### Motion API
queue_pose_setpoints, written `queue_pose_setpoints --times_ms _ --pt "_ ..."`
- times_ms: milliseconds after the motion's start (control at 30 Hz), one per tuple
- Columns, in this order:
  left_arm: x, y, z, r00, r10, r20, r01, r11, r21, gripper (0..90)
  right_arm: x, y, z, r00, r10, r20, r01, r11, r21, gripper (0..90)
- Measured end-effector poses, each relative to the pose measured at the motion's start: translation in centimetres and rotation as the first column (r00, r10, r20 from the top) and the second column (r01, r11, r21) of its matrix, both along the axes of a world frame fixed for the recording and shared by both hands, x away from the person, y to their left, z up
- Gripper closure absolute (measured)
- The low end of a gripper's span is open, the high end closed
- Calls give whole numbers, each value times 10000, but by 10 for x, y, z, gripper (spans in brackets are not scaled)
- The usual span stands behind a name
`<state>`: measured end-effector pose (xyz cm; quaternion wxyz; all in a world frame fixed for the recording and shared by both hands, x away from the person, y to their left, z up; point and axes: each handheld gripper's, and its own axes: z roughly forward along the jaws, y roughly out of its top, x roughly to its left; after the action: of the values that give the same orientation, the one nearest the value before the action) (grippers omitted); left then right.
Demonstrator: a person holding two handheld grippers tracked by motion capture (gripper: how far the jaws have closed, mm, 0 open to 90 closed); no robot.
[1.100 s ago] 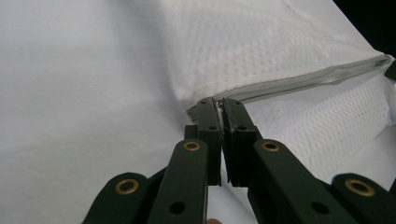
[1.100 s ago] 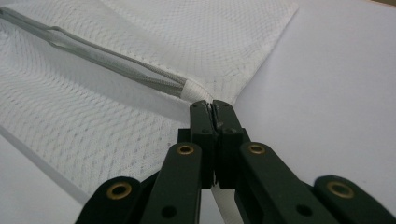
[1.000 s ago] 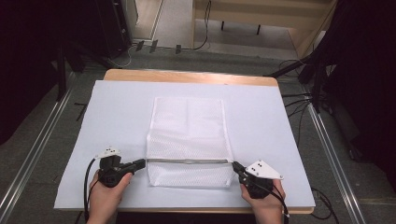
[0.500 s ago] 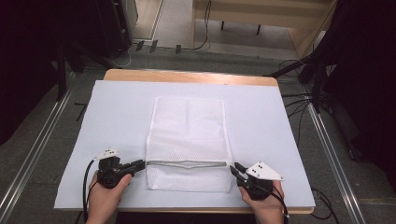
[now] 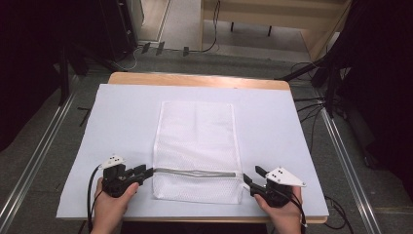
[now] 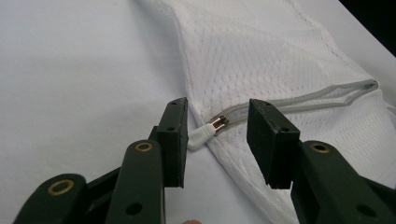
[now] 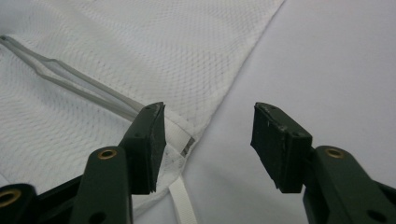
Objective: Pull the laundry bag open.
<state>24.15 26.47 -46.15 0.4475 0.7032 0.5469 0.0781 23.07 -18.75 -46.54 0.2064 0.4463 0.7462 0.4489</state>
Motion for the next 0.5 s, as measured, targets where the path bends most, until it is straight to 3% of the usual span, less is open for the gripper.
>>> queue_pose_setpoints --times_ms 67,133,167,233,400,500 --pt "0 1 1 9998 118 166 -118 9999 33 562 0 -1 0 10000 -36 -17 36 10000 62 441" --pt "0 3 1 9989 289 378 -290 9996 17 456 1 -7 1 9999 -129 16 129 9997 225 417" --pt "0 7 2 9959 426 797 -425 9991 -27 424 2 -11 1 9998 -182 13 181 9993 335 407" --pt "0 8 2 9925 436 1143 -458 9988 167 351 3 -17 1 9997 -234 -3 234 9987 456 391" --pt "-2 11 6 9888 178 1485 -266 9980 581 230 6 -32 2 9994 -341 -24 342 9974 632 343" --pt "-3 17 10 9863 243 1634 -321 9985 452 137 7 -39 1 9991 -414 -109 420 9967 693 321"
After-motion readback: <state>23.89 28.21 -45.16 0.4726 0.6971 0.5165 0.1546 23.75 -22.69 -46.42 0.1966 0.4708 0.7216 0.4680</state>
